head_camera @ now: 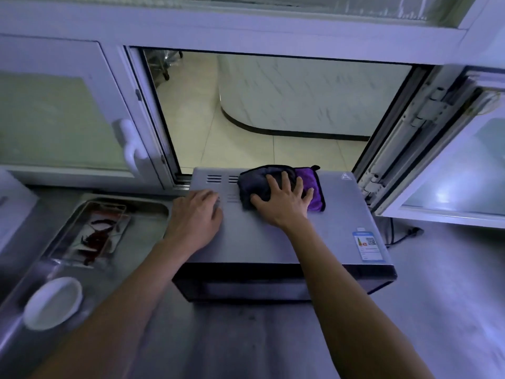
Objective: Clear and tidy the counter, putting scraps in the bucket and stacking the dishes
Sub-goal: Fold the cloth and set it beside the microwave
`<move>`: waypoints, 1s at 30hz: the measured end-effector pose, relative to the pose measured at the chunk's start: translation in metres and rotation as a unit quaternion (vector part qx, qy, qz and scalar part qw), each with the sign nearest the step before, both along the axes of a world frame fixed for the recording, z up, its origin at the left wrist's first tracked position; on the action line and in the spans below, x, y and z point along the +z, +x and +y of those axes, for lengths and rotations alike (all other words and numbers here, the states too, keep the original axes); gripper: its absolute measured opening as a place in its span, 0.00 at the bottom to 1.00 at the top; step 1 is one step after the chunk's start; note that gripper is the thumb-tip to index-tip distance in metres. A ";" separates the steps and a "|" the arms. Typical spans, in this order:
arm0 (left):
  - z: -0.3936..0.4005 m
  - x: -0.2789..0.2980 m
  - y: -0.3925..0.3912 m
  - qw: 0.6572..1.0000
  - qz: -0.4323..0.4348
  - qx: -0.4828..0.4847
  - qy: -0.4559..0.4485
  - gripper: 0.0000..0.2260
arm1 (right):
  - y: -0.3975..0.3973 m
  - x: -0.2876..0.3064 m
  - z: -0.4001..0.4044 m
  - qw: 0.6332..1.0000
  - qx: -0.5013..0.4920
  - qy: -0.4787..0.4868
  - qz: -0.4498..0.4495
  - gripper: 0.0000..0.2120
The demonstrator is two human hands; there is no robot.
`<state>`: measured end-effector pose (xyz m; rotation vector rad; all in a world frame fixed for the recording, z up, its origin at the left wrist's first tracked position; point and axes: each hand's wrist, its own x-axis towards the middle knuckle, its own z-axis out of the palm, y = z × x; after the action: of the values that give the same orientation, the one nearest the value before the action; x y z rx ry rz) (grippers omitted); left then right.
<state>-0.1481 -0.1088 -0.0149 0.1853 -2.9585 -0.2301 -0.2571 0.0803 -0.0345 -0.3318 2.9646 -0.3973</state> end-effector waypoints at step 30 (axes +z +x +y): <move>-0.028 0.004 0.060 0.998 0.020 -0.028 0.058 0.10 | 0.072 0.000 -0.029 0.998 0.060 0.000 0.002 0.40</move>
<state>-0.0884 -0.1369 -0.0105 0.1105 -2.9155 -0.4080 -0.1847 0.0508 -0.0343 -0.5069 2.9296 -0.3814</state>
